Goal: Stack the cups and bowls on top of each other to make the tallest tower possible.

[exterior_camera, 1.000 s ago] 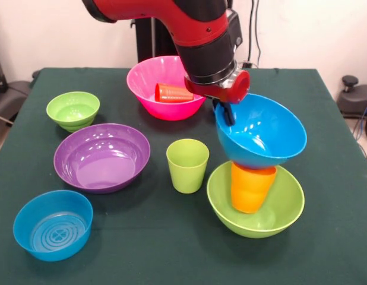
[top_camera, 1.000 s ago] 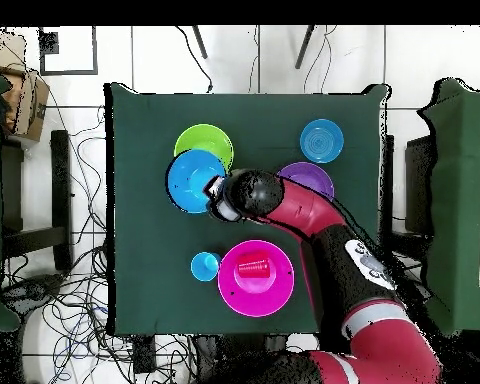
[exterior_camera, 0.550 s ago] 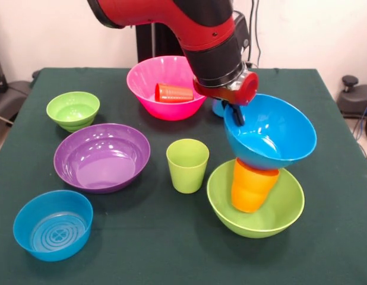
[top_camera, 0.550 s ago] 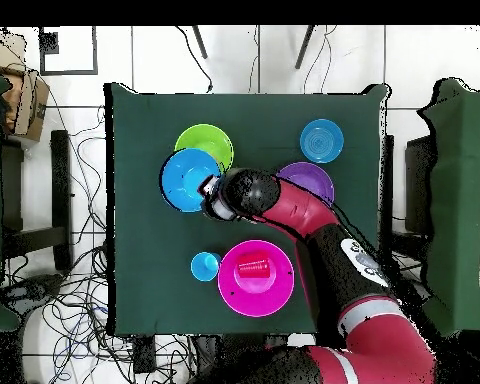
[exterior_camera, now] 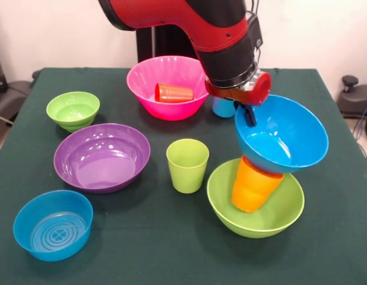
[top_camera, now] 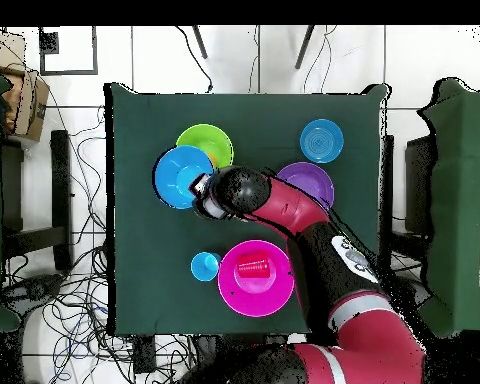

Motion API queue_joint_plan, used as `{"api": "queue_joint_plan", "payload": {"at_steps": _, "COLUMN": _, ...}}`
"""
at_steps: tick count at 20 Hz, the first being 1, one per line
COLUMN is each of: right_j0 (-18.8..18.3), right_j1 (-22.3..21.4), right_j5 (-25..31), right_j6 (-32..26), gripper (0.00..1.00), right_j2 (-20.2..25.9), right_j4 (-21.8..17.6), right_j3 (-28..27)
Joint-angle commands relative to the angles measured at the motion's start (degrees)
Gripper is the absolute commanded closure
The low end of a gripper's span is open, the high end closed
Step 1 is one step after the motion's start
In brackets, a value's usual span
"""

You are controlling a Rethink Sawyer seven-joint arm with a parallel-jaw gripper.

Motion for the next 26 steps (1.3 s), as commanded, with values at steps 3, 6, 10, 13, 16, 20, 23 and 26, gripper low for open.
{"api": "queue_joint_plan", "payload": {"at_steps": 3, "right_j0": -6.97, "right_j1": 7.90, "right_j5": -13.69, "right_j6": -0.55, "gripper": 1.00, "right_j2": 7.87, "right_j4": -1.36, "right_j3": -0.08}}
{"api": "queue_joint_plan", "payload": {"at_steps": 6, "right_j0": -10.25, "right_j1": 11.49, "right_j5": -15.31, "right_j6": -4.67, "gripper": 1.00, "right_j2": 10.79, "right_j4": -4.22, "right_j3": -1.61}}
{"api": "queue_joint_plan", "payload": {"at_steps": 10, "right_j0": -14.13, "right_j1": 16.55, "right_j5": -12.02, "right_j6": -11.55, "gripper": 1.00, "right_j2": 13.57, "right_j4": -7.41, "right_j3": -6.52}}
{"api": "queue_joint_plan", "payload": {"at_steps": 13, "right_j0": -15.36, "right_j1": 18.91, "right_j5": -9.98, "right_j6": -13.53, "gripper": 1.00, "right_j2": 14.51, "right_j4": -9.62, "right_j3": -9.70}}
{"api": "queue_joint_plan", "payload": {"at_steps": 16, "right_j0": -14.87, "right_j1": 18.91, "right_j5": -9.42, "right_j6": -12.58, "gripper": 1.00, "right_j2": 14.51, "right_j4": -12.20, "right_j3": -10.74}}
{"api": "queue_joint_plan", "payload": {"at_steps": 20, "right_j0": -14.00, "right_j1": 18.58, "right_j5": -10.53, "right_j6": -9.30, "gripper": 1.00, "right_j2": 14.66, "right_j4": -14.59, "right_j3": -10.26}}
{"api": "queue_joint_plan", "payload": {"at_steps": 23, "right_j0": -13.31, "right_j1": 17.90, "right_j5": -10.99, "right_j6": -7.40, "gripper": 1.00, "right_j2": 14.41, "right_j4": -16.04, "right_j3": -9.88}}
{"api": "queue_joint_plan", "payload": {"at_steps": 26, "right_j0": -12.14, "right_j1": 17.03, "right_j5": -10.12, "right_j6": -5.98, "gripper": 1.00, "right_j2": 13.34, "right_j4": -16.97, "right_j3": -10.32}}
